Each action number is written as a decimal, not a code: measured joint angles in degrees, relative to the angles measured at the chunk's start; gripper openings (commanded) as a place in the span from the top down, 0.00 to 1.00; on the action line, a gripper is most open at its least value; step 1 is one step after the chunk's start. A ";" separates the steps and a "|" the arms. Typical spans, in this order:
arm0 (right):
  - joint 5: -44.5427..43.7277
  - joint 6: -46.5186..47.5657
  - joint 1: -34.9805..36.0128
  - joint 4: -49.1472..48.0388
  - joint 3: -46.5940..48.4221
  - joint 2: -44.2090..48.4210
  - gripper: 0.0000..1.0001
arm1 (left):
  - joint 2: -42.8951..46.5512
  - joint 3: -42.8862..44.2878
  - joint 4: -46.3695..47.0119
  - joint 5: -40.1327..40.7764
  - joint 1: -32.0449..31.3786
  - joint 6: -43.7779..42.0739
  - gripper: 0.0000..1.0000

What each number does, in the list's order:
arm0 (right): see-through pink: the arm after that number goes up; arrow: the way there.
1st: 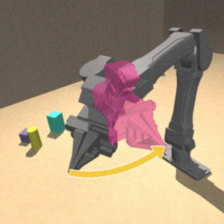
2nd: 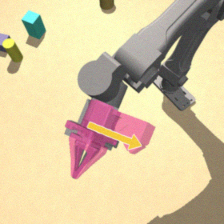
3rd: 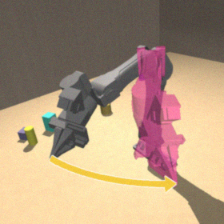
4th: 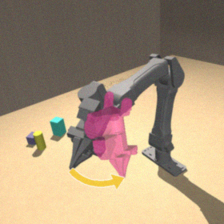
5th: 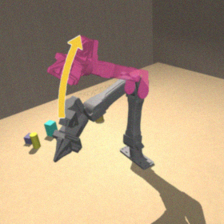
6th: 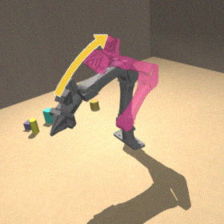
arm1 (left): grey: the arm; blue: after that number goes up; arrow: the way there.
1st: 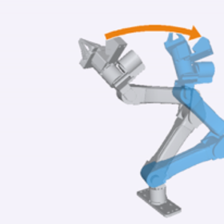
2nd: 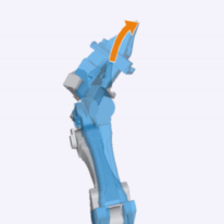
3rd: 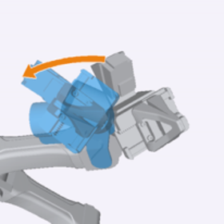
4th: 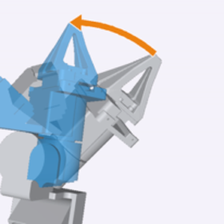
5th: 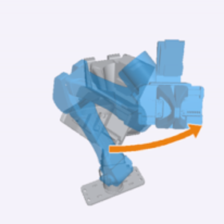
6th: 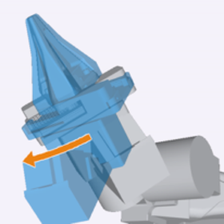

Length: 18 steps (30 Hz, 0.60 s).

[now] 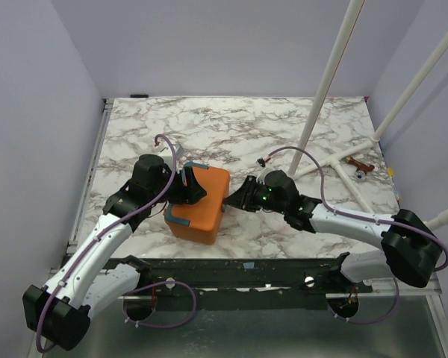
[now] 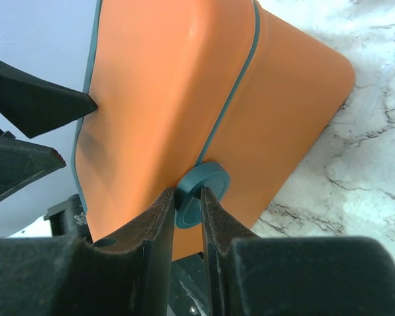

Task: Organize the medicine kit

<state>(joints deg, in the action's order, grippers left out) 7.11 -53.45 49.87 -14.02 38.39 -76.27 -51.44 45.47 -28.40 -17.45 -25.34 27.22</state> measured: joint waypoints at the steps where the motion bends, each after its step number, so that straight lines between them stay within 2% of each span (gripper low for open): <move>1: 0.13 -0.59 0.00 -1.31 -0.59 -0.22 0.77 | 0.00 -0.20 0.33 -0.02 -0.04 0.00 0.35; 11: 0.46 -7.96 -0.09 -16.13 -7.67 -1.62 0.77 | 0.44 -2.64 4.26 -0.79 -0.31 0.33 0.35; 18: -0.17 -8.20 0.07 -14.45 -8.22 -0.07 0.67 | 1.09 -2.95 4.76 -0.92 -0.61 0.48 0.35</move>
<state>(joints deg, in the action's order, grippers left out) 6.94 -61.65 49.93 -28.47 30.17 -76.34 -50.35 42.52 -23.64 -18.37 -25.96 27.70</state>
